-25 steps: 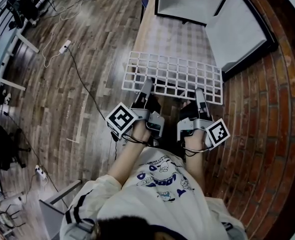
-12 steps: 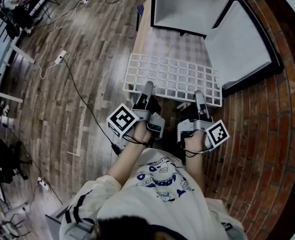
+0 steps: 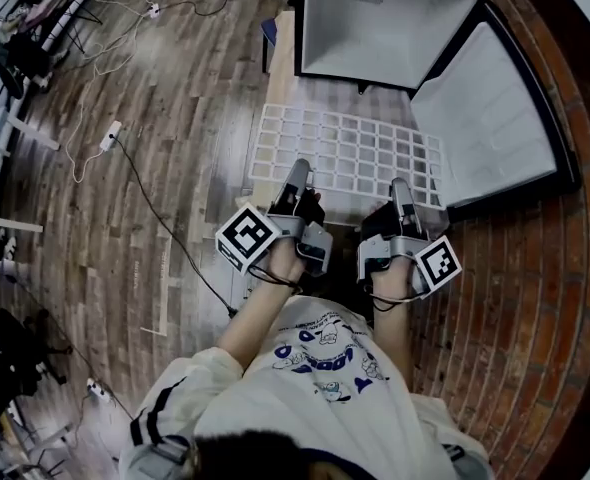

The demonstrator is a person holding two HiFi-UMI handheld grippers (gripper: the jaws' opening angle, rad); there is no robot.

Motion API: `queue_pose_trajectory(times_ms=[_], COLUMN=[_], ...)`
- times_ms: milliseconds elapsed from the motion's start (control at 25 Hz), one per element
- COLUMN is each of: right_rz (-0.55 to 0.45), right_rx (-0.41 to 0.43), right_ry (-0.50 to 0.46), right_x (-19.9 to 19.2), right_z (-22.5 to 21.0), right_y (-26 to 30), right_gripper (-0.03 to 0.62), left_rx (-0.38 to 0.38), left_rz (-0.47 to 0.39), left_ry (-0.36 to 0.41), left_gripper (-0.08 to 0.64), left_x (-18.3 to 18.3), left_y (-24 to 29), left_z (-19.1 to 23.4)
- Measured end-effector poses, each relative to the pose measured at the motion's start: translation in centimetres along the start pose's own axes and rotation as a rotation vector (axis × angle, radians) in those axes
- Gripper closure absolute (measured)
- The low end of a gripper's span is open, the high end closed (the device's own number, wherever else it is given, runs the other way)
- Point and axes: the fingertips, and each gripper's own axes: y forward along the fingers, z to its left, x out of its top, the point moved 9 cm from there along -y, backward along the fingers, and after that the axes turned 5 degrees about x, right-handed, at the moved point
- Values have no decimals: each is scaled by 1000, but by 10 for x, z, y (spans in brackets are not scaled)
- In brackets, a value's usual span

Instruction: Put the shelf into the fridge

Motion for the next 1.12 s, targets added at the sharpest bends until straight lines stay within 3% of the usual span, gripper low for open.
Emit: queue_pose_trajectory(times_ms=[480, 720, 1120], right_rz=[-47, -16, 9], right_rx=[-21, -60, -60], right_ry=[6, 24, 20], right_x=[15, 66, 66], right_z=[-33, -71, -65], right_y=[27, 143, 143], right_gripper=[537, 537, 537], left_rx=[6, 56, 53], left_rz=[58, 49, 29], left_ry=[11, -6, -13], left_gripper=[523, 523, 523], left_x=[2, 20, 20], left_y=[49, 172, 165], left_z=[23, 39, 36])
